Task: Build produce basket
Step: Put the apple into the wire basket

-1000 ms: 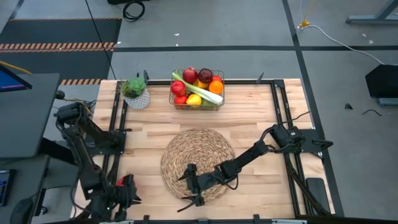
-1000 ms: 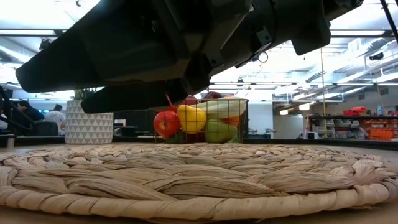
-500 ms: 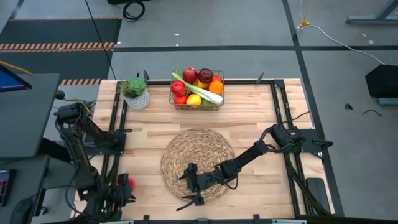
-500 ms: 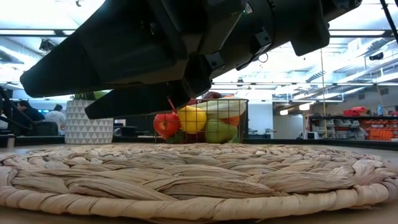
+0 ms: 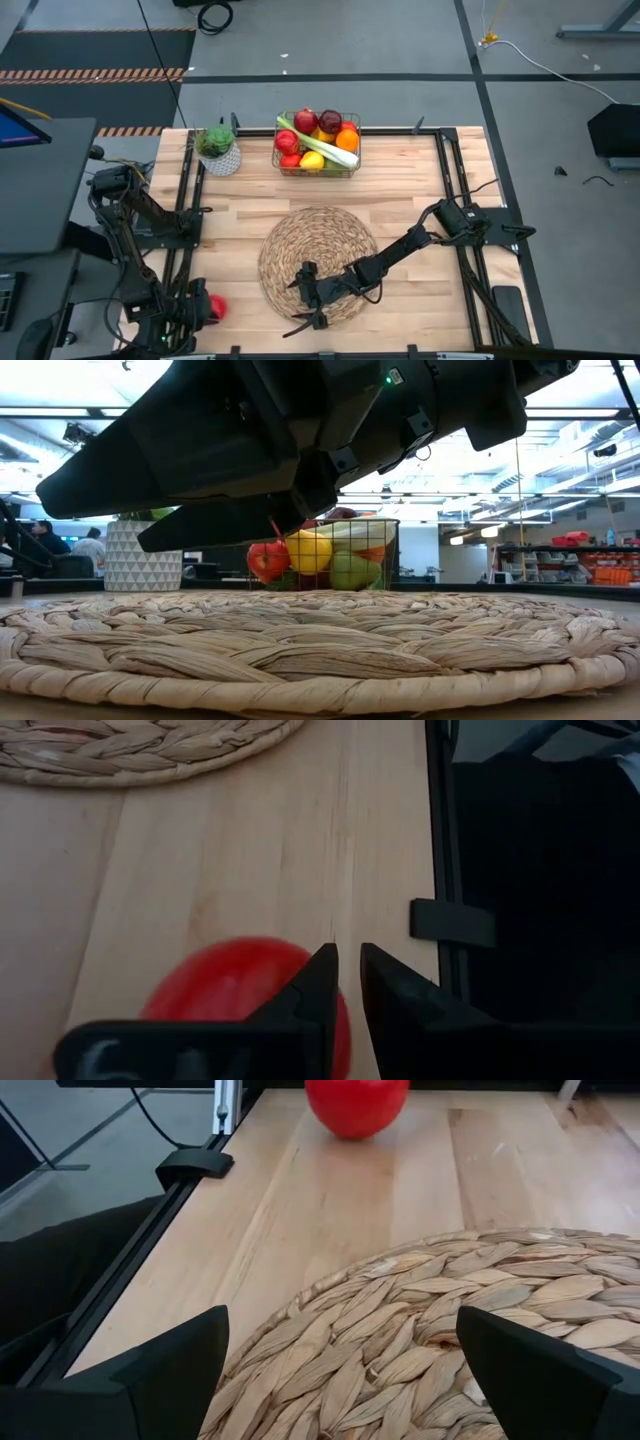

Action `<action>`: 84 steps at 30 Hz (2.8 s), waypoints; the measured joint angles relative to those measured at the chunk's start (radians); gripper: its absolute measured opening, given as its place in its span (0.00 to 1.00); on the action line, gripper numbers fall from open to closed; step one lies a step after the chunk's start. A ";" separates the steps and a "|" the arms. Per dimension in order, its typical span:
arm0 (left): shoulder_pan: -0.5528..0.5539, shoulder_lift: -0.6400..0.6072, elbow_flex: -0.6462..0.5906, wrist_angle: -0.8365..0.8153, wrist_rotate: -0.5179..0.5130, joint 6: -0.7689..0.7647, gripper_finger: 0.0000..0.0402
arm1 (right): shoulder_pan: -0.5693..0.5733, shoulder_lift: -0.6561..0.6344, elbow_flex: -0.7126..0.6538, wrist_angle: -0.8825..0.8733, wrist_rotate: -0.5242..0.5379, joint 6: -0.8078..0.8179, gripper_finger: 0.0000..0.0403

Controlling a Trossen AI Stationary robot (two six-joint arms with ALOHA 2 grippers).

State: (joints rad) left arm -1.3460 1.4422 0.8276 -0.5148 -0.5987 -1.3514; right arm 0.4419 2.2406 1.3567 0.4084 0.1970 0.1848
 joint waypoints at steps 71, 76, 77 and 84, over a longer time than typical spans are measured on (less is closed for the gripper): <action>0.000 -0.057 0.215 -0.278 0.267 -0.116 0.02 | 0.000 0.000 0.000 0.189 0.003 -0.054 0.98; 0.000 -0.057 0.243 -0.406 0.413 -0.325 0.02 | 0.000 0.000 0.000 0.185 0.003 -0.055 0.98; 0.000 -0.054 0.236 -0.406 0.435 -0.352 0.02 | 0.000 0.000 0.000 0.182 0.003 -0.055 0.98; 0.013 -0.048 0.168 -0.300 0.529 -0.397 0.02 | 0.000 0.000 0.000 0.165 0.003 -0.054 0.98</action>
State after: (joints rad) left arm -1.3334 1.3941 0.9955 -0.8153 -0.0692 -1.7488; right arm 0.4416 2.2406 1.3568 0.5734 0.2001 0.1305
